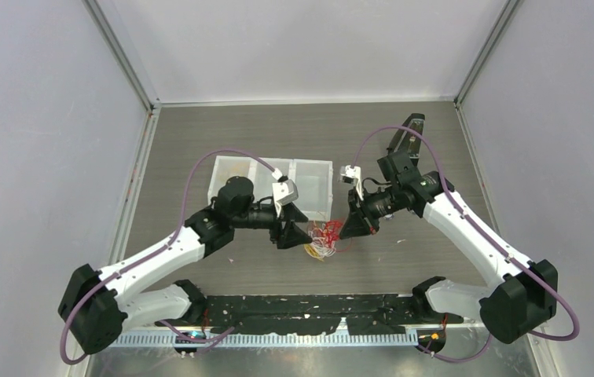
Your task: Untangle the cables
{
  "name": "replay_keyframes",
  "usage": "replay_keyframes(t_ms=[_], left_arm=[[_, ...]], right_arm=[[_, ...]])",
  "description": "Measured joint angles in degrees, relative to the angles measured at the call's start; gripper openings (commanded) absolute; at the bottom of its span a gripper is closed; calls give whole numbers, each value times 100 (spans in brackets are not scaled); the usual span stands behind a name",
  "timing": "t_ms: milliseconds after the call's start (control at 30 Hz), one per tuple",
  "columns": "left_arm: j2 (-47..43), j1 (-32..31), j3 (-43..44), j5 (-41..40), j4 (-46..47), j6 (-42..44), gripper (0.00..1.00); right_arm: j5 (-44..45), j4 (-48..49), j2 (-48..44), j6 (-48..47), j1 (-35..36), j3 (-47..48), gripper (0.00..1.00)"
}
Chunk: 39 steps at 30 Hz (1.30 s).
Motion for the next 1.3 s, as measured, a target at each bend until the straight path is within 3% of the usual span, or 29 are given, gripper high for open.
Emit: replay_keyframes(t_ms=[500,700,800,900,933,1133,1300], left_arm=[[103,-291,107,-247,-127,2114,45],[216,-643,111,-243,-308,2780,35],[291,-671,116,-245,-354,2900,33],[293,-680,131,-249,-459,2944,4],[293,-686,146,-254,-492,2949,0],[157,-693,328,-348,-815,2894,0],[-861,-546,601,-428,-1222,2406,0]], right_arm=[[-120,-195,-2,-428,273,0,5],[-127,-214,2,-476,297,26,6],[-127,-232,4,-507,297,28,6],[-129,-232,4,-549,297,28,6],[-133,-232,4,-557,297,28,6],[-33,-229,42,-566,278,28,15],[323,-221,546,-590,-109,-46,15]])
